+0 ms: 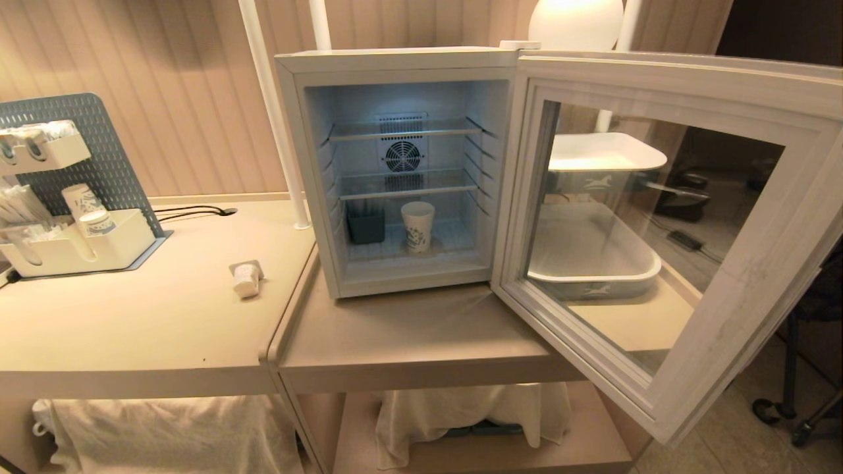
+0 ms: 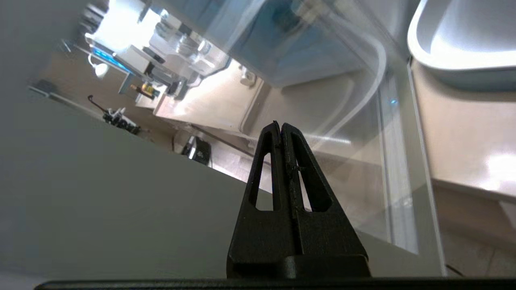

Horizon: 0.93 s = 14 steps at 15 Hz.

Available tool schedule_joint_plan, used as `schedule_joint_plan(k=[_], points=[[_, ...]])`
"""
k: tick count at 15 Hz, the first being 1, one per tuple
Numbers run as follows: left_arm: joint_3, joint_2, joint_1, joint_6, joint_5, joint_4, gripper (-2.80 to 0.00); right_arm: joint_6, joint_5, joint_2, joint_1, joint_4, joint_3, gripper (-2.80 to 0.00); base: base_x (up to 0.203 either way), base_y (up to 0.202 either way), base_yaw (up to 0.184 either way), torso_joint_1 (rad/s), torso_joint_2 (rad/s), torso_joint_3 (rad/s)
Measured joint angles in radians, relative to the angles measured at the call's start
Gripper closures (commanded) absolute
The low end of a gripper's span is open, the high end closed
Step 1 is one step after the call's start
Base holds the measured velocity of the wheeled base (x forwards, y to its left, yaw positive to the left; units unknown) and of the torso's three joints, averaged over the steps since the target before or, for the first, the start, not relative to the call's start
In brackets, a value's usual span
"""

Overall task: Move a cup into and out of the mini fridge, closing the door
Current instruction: Close the freezer door

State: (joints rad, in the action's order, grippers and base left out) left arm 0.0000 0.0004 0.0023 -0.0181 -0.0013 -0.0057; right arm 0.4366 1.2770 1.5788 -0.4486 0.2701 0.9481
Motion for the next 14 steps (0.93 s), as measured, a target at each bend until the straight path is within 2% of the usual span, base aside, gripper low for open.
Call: schedule_joint_plan(k=[3, 6, 7, 10, 12, 14], points=[[0.0, 0.0, 0.0, 0.0, 0.0, 0.0, 0.0, 0.001, -0.125, -0.045, 0.133, -0.002, -0.056, 0.0, 0.0, 0.0, 0.0, 0.0, 0.0, 0.0], [0.0, 0.0, -0.001, 0.0, 0.0, 0.001, 0.0, 0.009, -0.345, -0.093, 0.371, -0.005, -0.084, 0.0, 0.0, 0.0, 0.0, 0.0, 0.0, 0.0], [0.0, 0.0, 0.0, 0.0, -0.001, 0.0, 0.0, 0.009, -0.433, -0.102, 0.463, -0.002, -0.085, 0.0, 0.0, 0.0, 0.0, 0.0, 0.0, 0.0], [0.0, 0.0, 0.0, -0.001, 0.0, 0.001, 0.0, 0.005, -0.783, -0.082, 0.773, -0.002, -0.019, 0.0, 0.0, 0.0, 0.0, 0.0, 0.0, 0.0], [0.0, 0.0, 0.001, -0.003, 0.0, 0.0, 0.0, -0.008, -1.005, -0.001, 0.903, -0.006, 0.117, 0.0, 0.0, 0.0, 0.0, 0.0, 0.0, 0.0], [0.0, 0.0, 0.002, -0.002, 0.0, 0.0, 0.0, -0.031, -1.185, 0.108, 0.988, -0.017, 0.281, 0.0, 0.0, 0.0, 0.0, 0.0, 0.0, 0.0]])
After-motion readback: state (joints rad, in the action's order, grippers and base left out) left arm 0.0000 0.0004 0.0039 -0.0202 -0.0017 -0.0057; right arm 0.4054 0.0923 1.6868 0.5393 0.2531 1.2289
